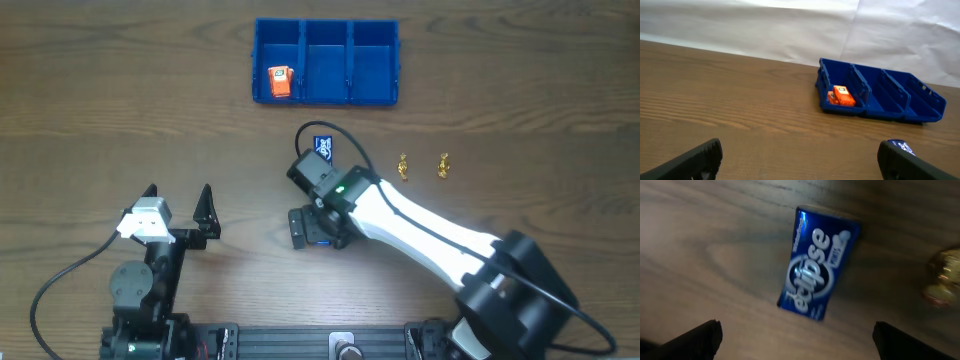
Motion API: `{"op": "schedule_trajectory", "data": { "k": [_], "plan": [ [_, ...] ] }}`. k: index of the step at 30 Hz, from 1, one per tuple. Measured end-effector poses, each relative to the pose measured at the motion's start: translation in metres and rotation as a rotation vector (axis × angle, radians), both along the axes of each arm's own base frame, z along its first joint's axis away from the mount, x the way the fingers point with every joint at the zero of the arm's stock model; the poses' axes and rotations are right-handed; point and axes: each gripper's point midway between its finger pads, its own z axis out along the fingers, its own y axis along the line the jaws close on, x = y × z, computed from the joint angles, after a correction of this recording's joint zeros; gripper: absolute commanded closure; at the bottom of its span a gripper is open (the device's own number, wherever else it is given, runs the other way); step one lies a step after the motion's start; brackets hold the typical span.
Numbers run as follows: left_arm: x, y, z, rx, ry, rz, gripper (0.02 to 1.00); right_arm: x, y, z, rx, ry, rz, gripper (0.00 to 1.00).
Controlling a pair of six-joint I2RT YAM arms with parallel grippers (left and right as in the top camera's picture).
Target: Sort Candies Into Trays
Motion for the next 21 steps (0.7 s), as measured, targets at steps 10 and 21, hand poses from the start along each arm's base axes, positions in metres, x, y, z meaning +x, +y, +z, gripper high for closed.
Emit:
{"op": "schedule_trajectory", "data": {
  "k": [10, 21],
  "plan": [
    [0.0, 0.0, 0.0, 0.0, 0.0, 0.0, 0.023, 0.014, -0.002, -0.033, -0.083, -0.013, -0.103, 0.001],
    [0.0, 0.0, 0.0, 0.0, 0.0, 0.0, 0.02, 0.016, 0.006, -0.032, -0.101, -0.083, -0.114, 0.038]
  ]
}}
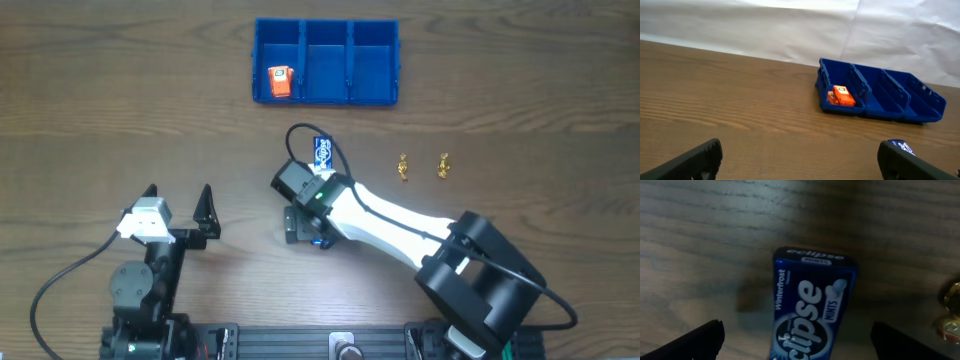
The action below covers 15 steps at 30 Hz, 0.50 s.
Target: Sort Candies Into Trays
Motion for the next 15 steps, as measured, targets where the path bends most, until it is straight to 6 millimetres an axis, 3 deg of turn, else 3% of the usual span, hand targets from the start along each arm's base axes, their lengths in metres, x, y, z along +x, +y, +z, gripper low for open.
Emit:
{"op": "schedule_trajectory", "data": {
  "k": [8, 11, 15],
  "plan": [
    [0.0, 0.0, 0.0, 0.0, 0.0, 0.0, 0.02, 0.003, -0.001, -0.009, -0.026, 0.0, -0.016, 0.102],
    [0.0, 0.0, 0.0, 0.0, 0.0, 0.0, 0.02, 0.003, -0.003, -0.01, -0.036, 0.0, -0.025, 0.22],
    [0.0, 0.0, 0.0, 0.0, 0.0, 0.0, 0.02, 0.004, -0.003, -0.011, -0.038, -0.004, -0.037, 0.463]
  ]
}}
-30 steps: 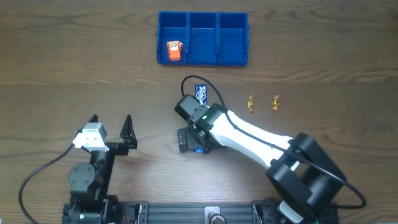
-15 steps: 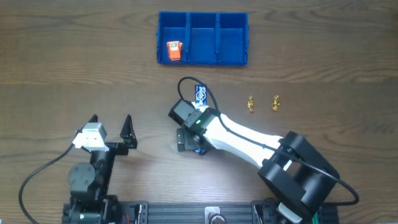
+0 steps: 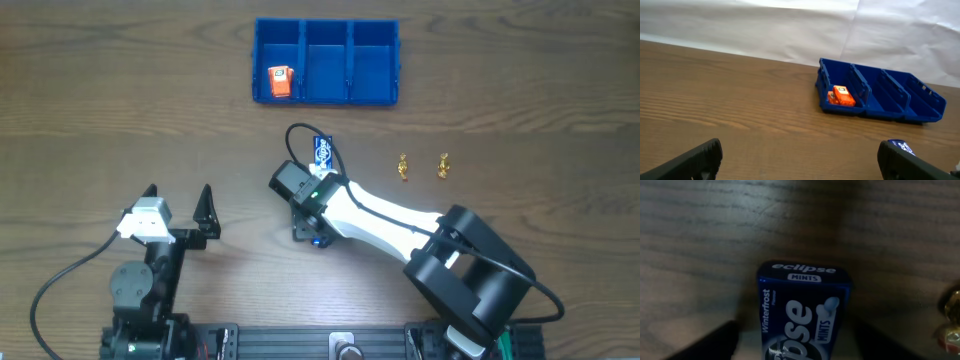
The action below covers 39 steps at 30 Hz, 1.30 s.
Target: Sort Candies Into Trays
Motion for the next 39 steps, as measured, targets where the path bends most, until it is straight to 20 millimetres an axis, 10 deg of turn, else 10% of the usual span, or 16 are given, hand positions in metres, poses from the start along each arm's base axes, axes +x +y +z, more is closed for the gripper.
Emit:
{"op": "schedule_trajectory", "data": {
  "k": [3, 16, 20, 27, 30, 33, 39],
  "plan": [
    [0.0, 0.0, 0.0, 0.0, -0.001, 0.0, 0.023, 0.001, 0.001, 0.0, 0.004, -0.002, -0.004, 0.691],
    [0.0, 0.0, 0.0, 0.0, 0.0, 0.0, 0.02, 0.006, -0.006, 0.017, -0.041, -0.033, 0.006, 0.84],
    [0.0, 0.0, 0.0, 0.0, 0.0, 0.0, 0.023, 0.04, 0.003, 0.078, -0.015, -0.132, 0.042, 0.84],
    [0.0, 0.0, 0.0, 0.0, 0.0, 0.0, 0.02, 0.17, -0.005, 0.237, 0.095, -0.53, -0.014, 0.838],
    [0.0, 0.0, 0.0, 0.0, 0.0, 0.0, 0.02, 0.213, -0.009, 0.263, 0.095, -0.634, -0.03, 0.836],
    [0.0, 0.0, 0.0, 0.0, 0.0, 0.0, 0.02, 0.254, -0.009, 0.253, 0.07, -0.677, -0.037, 0.833],
    [0.0, 0.0, 0.0, 0.0, 0.0, 0.0, 0.02, 0.299, -0.004, 0.155, -0.01, -0.589, -0.015, 0.829]
  ]
}}
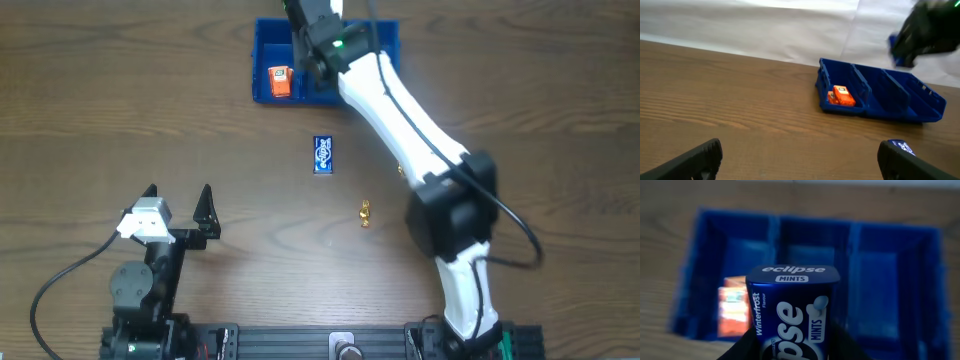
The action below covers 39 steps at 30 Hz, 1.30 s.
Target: Sort Candies Into Trays
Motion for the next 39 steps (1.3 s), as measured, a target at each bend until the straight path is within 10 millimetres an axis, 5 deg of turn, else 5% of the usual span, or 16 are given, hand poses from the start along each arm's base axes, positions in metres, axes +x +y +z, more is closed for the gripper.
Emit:
{"op": "schedule_trajectory", "data": {
  "k": [5, 23, 28, 35, 39],
  "plan": [
    [0.0, 0.0, 0.0, 0.0, 0.0, 0.0, 0.023, 0.003, -0.002, -0.042, -0.038, 0.066, 0.001, 0.801],
    [0.0, 0.0, 0.0, 0.0, 0.0, 0.0, 0.02, 0.014, -0.016, -0.038, 0.012, 0.056, -0.054, 0.733],
    [0.0, 0.0, 0.0, 0.0, 0.0, 0.0, 0.02, 0.016, -0.012, -0.037, 0.031, 0.047, -0.054, 0.393],
    [0.0, 0.0, 0.0, 0.0, 0.0, 0.0, 0.023, 0.011, -0.005, -0.032, 0.043, 0.048, -0.041, 0.312],
    [0.0, 0.0, 0.0, 0.0, 0.0, 0.0, 0.023, -0.003, -0.008, -0.004, 0.047, 0.046, -0.032, 0.283]
  ]
}}
